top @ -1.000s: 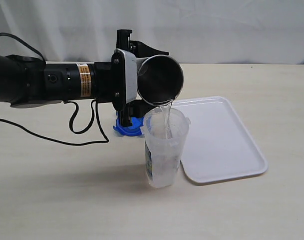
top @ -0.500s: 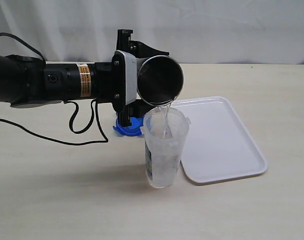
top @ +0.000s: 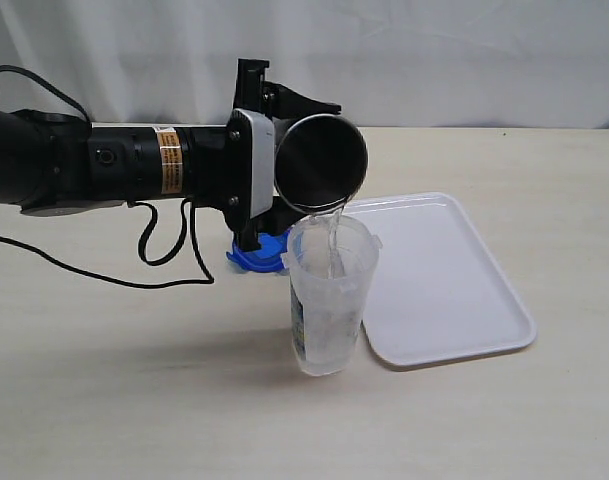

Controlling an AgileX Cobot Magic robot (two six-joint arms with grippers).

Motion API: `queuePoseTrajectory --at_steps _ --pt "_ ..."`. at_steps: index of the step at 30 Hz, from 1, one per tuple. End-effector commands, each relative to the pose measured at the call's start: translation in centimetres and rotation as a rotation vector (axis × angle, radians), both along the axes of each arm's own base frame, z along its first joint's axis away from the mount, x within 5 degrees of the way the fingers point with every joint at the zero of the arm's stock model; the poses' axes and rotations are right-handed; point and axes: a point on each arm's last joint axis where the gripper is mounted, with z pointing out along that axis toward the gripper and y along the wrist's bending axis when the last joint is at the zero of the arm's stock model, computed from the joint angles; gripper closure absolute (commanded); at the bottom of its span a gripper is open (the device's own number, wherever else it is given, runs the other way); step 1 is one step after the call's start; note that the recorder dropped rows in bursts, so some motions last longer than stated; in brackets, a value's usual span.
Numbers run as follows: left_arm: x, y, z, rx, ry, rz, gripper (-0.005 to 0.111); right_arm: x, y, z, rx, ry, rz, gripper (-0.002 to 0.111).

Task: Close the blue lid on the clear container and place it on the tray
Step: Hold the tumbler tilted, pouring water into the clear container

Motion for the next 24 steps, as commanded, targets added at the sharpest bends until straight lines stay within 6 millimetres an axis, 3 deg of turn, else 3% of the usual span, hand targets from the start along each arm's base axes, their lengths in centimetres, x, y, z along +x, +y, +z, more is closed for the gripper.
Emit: queuePoseTrajectory --at_steps 1,19,24 --pt "0.0 -0.25 1.33 -0.045 -0.078 -0.023 0.107 -0.01 -0.03 -0.02 -0.006 -0.005 -0.003 0.104" --pt "0.01 -0.25 1.34 -0.046 -0.076 -0.021 0.107 -0.01 -0.03 -0.02 -0.006 -0.005 -0.003 0.104" --pt "0.01 -0.25 1.34 -0.089 0.02 0.001 0.107 -0.01 -0.03 -0.02 -0.006 -0.005 -0.003 0.104"
